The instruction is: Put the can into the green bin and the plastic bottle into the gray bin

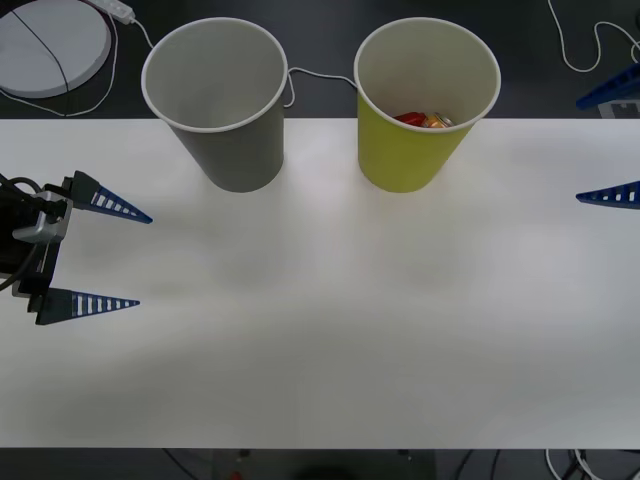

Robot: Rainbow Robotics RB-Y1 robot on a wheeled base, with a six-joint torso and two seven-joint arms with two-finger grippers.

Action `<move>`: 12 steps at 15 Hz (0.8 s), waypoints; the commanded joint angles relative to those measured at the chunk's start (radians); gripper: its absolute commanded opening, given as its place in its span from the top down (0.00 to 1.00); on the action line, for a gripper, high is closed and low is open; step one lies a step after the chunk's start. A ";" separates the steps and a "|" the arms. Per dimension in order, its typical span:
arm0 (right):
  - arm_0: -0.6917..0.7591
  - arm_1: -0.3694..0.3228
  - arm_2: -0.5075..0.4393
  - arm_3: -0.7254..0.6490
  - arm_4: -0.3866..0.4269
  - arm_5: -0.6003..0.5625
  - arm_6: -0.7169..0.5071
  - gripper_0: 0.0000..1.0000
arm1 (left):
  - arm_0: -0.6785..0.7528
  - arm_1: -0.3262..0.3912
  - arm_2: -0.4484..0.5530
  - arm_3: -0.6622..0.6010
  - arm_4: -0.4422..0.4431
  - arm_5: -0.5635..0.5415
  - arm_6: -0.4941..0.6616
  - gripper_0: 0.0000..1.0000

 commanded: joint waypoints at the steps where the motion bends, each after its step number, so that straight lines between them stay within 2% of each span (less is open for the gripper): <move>1: 0.110 0.034 -0.062 -0.003 -0.030 0.000 0.107 0.00 | 0.000 0.000 0.000 0.000 0.000 0.000 0.000 0.00; 5: 0.233 0.053 -0.087 -0.001 -0.059 0.000 0.239 0.00 | 0.000 0.000 0.000 0.000 0.000 0.000 0.000 0.00; 12: 0.316 0.150 -0.111 0.040 -0.045 0.000 0.392 0.00 | 0.000 0.000 0.000 0.000 0.000 0.000 0.000 0.00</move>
